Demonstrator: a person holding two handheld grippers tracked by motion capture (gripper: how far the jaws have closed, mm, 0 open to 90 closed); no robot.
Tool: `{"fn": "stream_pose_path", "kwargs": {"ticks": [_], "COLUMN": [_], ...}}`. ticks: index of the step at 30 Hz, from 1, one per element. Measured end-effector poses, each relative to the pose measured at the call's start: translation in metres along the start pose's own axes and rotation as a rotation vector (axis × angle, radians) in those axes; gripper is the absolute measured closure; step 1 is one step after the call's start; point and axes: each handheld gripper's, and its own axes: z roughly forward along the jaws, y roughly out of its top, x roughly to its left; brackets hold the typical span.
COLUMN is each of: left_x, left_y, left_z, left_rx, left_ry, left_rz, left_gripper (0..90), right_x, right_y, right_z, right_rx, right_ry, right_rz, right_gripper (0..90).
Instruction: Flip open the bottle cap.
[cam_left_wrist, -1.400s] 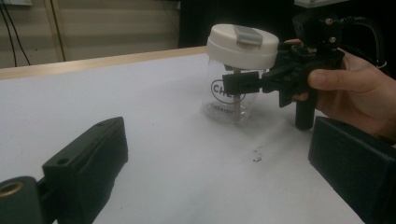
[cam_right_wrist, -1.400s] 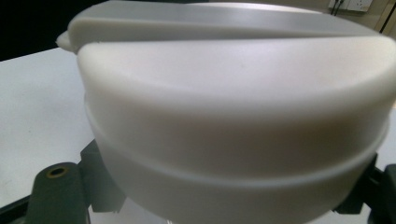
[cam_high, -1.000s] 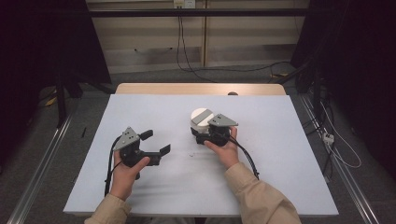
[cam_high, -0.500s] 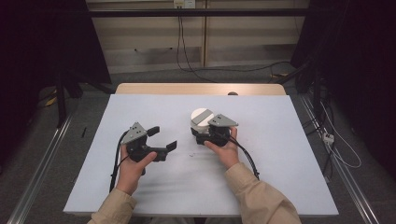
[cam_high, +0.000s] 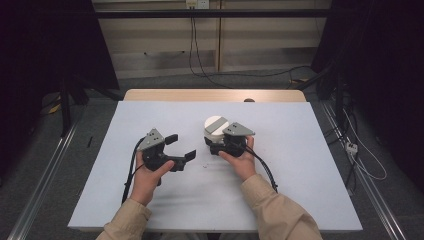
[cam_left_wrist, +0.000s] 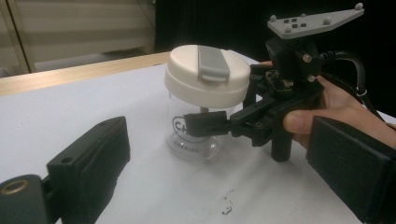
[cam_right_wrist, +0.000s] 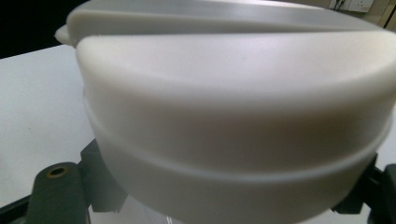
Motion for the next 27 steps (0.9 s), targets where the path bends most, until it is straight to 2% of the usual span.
{"fn": "stream_pose_path", "kwargs": {"ticks": [5, 7, 11, 15, 17, 19, 23, 27], "left_x": [0.002, 0.003, 0.005, 0.007, 0.007, 0.007, 0.007, 0.007], "left_y": [0.001, 0.002, 0.004, 0.007, 0.009, 0.01, 0.011, 0.014], "left_z": [0.001, 0.002, 0.006, 0.011, 0.014, 0.017, 0.023, 0.029], "left_rx": [0.001, -0.002, 0.013, 0.033, 0.047, 0.051, 0.075, 0.076], "left_ry": [0.0, 0.003, 0.019, 0.021, 0.028, 0.02, 0.019, -0.004], "left_rz": [-0.01, -0.019, -0.027, -0.028, -0.024, -0.022, -0.019, -0.022], "left_gripper": [7.8, 11.0, 20.9, 35.6, 39.1, 47.7, 56.5, 64.3], "right_x": [0.0, 0.0, 0.0, 0.0, 0.0, 0.0, 0.0, 0.0], "right_y": [0.0, 0.0, -0.001, -0.001, -0.001, -0.001, -0.001, -0.001], "right_z": [0.0, 0.0, 0.0, 0.0, 0.0, 0.0, 0.0, 0.0], "right_rx": [-0.001, -0.002, -0.002, -0.001, -0.001, -0.001, 0.0, 0.0], "right_ry": [0.003, 0.002, 0.003, 0.003, 0.003, 0.003, 0.003, 0.004], "right_rz": [0.0, 0.0, 0.0, 0.0, 0.0, 0.0, 0.0, 0.0], "right_gripper": [18.5, 18.5, 18.5, 18.5, 18.6, 18.5, 18.5, 18.5]}}
